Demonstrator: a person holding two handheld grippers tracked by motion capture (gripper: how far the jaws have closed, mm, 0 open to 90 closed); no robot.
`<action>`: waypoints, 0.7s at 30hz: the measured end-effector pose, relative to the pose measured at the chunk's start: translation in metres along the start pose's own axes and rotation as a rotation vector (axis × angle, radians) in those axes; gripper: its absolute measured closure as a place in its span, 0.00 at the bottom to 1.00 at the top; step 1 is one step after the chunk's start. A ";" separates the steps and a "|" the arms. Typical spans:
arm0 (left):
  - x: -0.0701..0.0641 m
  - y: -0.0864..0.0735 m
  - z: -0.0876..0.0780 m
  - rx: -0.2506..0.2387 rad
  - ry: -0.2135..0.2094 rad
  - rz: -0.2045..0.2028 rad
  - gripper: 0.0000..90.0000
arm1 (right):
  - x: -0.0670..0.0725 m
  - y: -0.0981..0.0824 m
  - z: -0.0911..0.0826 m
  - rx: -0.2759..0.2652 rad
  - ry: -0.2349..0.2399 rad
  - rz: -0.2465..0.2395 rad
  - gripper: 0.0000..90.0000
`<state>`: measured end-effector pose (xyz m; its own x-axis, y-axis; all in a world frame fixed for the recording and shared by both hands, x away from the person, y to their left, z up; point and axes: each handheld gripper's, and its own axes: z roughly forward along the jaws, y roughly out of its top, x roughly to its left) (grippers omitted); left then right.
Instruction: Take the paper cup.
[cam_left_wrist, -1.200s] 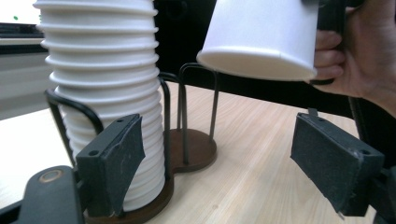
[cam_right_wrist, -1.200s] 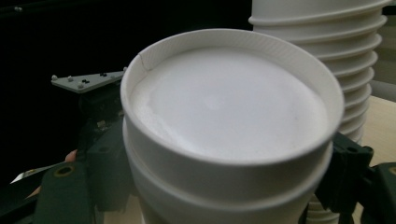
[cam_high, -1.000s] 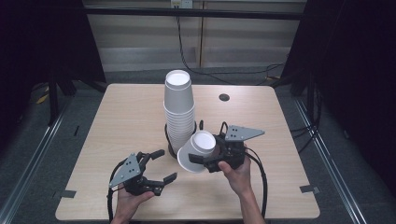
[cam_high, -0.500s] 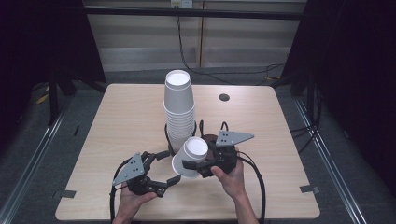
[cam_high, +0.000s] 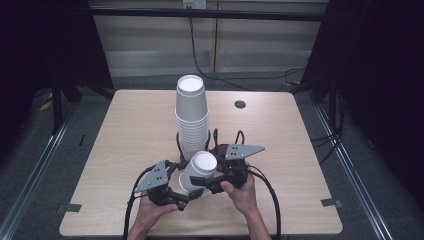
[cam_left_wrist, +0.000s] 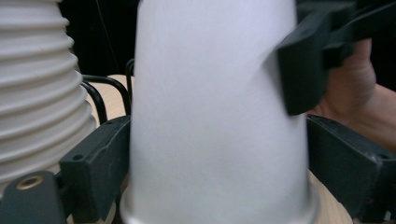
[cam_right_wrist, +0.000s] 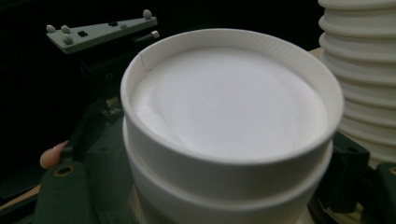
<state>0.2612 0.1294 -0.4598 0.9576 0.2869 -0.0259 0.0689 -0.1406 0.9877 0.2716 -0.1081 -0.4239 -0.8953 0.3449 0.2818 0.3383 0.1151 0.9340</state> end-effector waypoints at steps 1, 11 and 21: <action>0.001 0.000 0.001 0.000 -0.009 -0.006 0.11 | 0.000 0.000 0.000 0.000 0.000 -0.002 0.23; 0.003 -0.001 0.004 -0.020 -0.033 -0.010 0.13 | 0.002 0.000 0.004 -0.002 0.013 -0.002 0.23; 0.005 -0.001 0.006 -0.001 -0.039 -0.032 0.17 | 0.001 0.000 0.006 0.005 -0.004 0.011 0.16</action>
<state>0.2677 0.1257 -0.4620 0.9651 0.2541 -0.0634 0.0992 -0.1307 0.9865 0.2722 -0.1025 -0.4249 -0.8907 0.3495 0.2907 0.3490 0.1157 0.9300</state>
